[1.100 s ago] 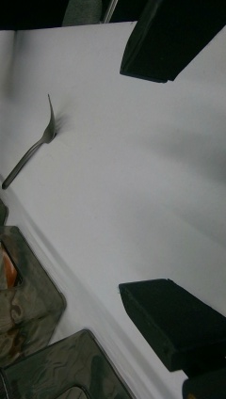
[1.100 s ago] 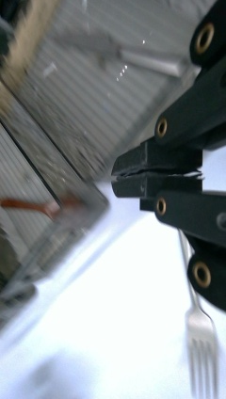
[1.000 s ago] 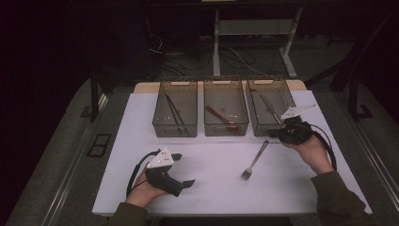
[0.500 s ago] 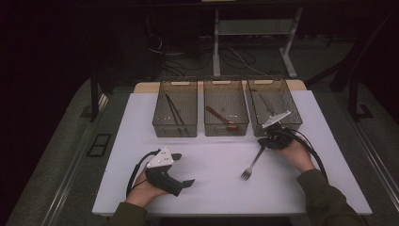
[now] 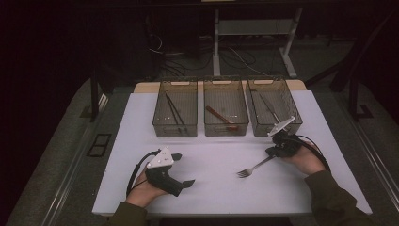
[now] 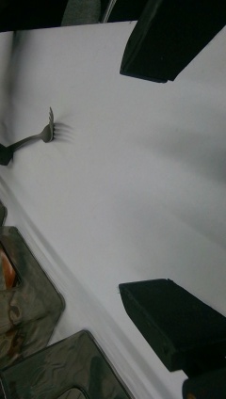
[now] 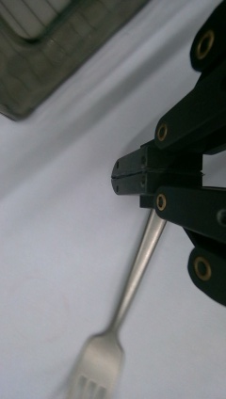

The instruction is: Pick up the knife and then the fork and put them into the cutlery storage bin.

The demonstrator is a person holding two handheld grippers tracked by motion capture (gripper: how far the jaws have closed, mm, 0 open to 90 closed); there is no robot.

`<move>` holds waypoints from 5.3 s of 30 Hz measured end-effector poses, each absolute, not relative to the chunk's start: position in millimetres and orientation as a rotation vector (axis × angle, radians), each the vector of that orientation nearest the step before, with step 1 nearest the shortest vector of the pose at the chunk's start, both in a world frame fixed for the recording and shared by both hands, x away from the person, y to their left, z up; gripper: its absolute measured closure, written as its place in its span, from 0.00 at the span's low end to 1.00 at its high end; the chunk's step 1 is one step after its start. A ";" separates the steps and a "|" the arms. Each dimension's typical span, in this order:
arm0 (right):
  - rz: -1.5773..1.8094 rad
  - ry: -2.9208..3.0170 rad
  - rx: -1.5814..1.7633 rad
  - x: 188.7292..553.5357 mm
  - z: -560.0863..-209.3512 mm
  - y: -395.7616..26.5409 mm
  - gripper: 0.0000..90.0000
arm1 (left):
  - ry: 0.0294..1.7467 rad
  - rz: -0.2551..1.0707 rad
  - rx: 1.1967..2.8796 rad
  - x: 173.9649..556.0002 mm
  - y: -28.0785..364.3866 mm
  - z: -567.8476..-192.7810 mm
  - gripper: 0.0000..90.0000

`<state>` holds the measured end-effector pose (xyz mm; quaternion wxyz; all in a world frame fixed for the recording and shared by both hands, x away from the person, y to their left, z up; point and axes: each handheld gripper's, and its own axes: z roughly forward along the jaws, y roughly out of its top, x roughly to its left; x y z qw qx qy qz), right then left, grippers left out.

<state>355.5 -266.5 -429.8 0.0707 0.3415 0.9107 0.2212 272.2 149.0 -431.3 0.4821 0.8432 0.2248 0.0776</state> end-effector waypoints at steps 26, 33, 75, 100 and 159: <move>0.636 2.927 0.736 307.0 -403.1 -262.8 0.85 | 0.542 0.188 2.068 272.0 147.4 -431.7 0.00; 0.491 2.999 0.554 310.3 -413.7 -232.2 0.84 | 0.542 0.187 2.065 271.7 147.3 -431.8 0.00; 0.684 2.909 0.726 315.4 -405.4 -249.0 0.95 | 0.543 0.193 2.069 272.5 148.7 -431.6 0.00; 1.100 2.526 1.052 333.5 -344.2 -298.7 0.95 | 0.549 0.195 2.067 272.8 148.6 -432.0 0.00; 0.921 2.194 1.494 446.8 -385.8 -343.0 0.85 | 0.543 0.179 2.065 272.4 148.5 -431.7 0.00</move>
